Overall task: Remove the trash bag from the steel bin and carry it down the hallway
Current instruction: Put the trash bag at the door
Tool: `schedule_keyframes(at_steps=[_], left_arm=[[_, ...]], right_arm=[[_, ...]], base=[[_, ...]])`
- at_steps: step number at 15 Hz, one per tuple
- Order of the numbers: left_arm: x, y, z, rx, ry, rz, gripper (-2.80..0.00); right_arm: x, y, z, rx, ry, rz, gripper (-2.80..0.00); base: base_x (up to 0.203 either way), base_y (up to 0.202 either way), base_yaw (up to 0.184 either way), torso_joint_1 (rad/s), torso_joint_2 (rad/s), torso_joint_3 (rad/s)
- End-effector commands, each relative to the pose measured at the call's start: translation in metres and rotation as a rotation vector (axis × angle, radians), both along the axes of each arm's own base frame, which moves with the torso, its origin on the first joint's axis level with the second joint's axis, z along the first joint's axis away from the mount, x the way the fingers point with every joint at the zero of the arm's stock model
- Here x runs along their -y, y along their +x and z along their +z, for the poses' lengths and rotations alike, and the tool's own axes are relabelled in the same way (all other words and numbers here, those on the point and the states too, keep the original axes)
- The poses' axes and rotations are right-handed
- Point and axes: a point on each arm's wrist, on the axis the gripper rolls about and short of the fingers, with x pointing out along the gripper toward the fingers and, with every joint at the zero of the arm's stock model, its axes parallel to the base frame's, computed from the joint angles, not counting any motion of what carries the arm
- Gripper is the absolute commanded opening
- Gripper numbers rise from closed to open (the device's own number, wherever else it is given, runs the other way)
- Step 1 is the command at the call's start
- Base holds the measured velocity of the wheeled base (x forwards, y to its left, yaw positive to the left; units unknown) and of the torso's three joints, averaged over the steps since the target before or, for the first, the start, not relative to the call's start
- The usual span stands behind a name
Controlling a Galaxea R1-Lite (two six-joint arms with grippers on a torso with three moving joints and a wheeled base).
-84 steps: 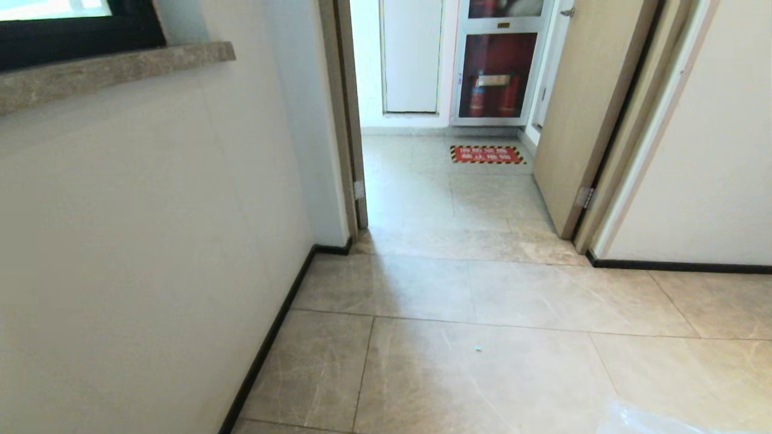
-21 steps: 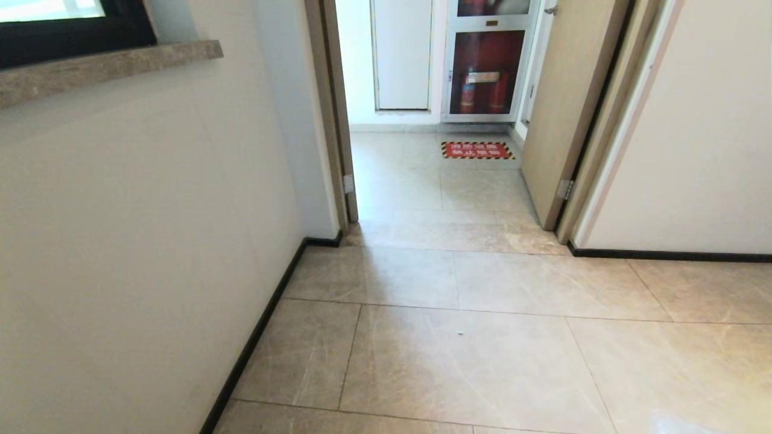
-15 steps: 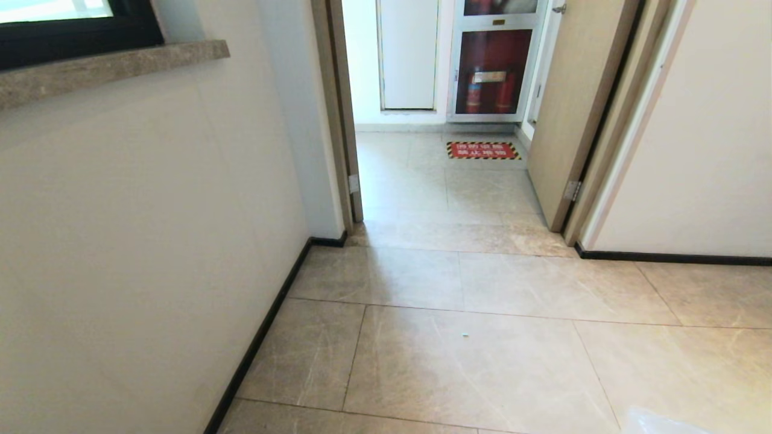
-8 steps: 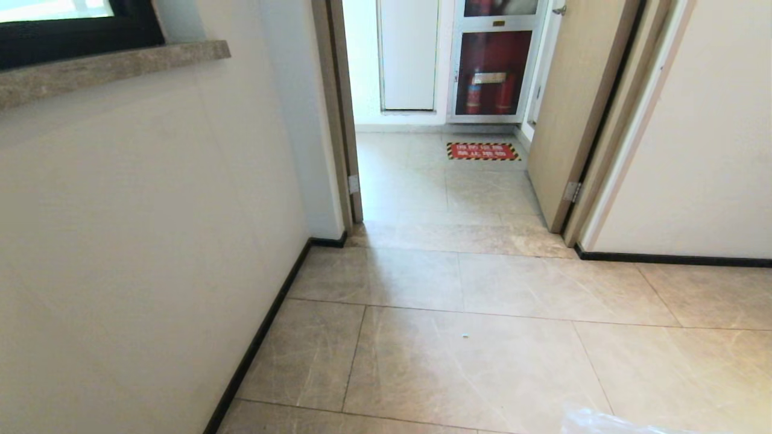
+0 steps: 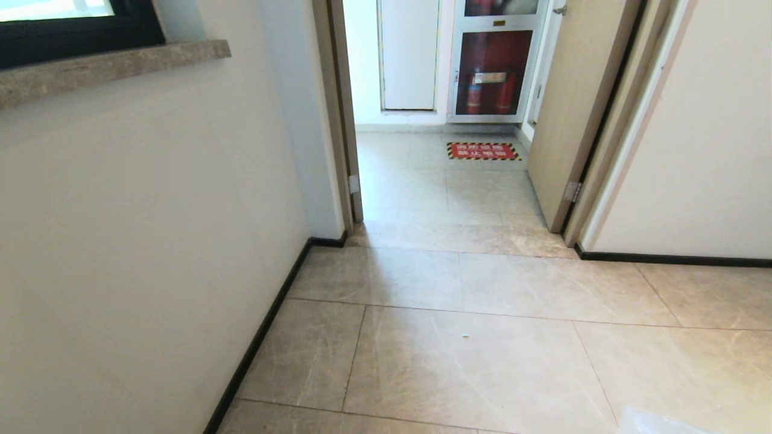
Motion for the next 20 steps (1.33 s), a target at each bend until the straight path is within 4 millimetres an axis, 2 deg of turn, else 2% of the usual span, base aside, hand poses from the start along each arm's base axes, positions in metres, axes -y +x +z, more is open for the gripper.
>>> schedule_keyframes(at_steps=[1,5,9,20], left_arm=[[0.0,0.0001,-0.0001,-0.001,0.0,0.0,-2.8],[0.0,-0.0001,0.0003,0.001,0.002,0.001,-2.8],[0.0,-0.0001,0.0003,0.001,0.002,0.0,-2.8],[0.0,0.0,0.0,0.0,0.0,0.001,-2.8]], right_arm=[[0.0,0.0001,0.0,-0.001,0.002,0.001,-2.8],[-0.0001,0.0001,-0.0002,-0.003,-0.005,0.004,-2.8],[-0.0001,-0.0001,0.0,-0.001,-0.008,0.006,-2.8],[-0.0001,0.0,-0.0001,0.0,-0.008,0.006,-2.8]], base=[[0.0,0.0,0.0,0.0,0.0,0.0],[0.0,0.0,0.0,0.0,0.0,0.0],[0.139,0.0,-0.001,0.002,0.0,0.002],[0.0,0.0,0.0,0.0,0.0,0.0]])
